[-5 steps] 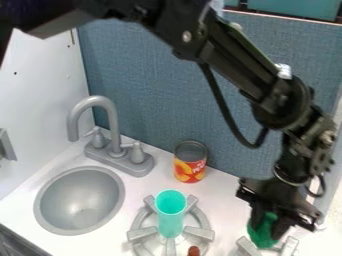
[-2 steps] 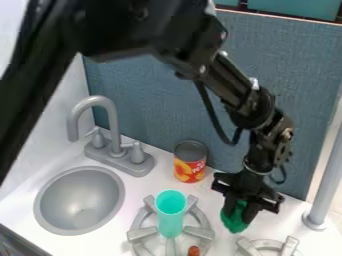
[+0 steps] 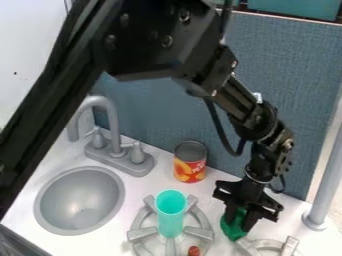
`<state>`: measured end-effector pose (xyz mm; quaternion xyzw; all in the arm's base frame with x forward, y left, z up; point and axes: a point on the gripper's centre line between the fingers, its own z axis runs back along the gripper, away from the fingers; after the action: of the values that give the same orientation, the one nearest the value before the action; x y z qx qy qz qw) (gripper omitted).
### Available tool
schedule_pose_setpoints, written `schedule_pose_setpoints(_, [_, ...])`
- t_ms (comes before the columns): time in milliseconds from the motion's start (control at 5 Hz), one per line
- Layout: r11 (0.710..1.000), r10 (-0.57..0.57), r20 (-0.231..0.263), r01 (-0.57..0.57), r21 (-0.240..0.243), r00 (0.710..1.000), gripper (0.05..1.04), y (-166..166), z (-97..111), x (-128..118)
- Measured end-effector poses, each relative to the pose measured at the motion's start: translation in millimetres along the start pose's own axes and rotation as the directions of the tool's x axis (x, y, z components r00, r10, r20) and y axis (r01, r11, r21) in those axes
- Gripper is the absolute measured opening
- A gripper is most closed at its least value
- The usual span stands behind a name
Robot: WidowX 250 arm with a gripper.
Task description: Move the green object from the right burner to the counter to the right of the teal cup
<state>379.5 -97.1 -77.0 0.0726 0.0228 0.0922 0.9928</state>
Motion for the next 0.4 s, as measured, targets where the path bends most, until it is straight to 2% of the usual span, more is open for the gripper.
schedule_pose_setpoints(200, [1.0,0.022,-0.015,-0.022,0.002,1.0,0.447,5.1,-1.0,0.4])
schedule_pose_setpoints(400, [0.996,0.089,-0.035,-0.089,0.005,0.995,0.751,14.2,-7.1,-3.0])
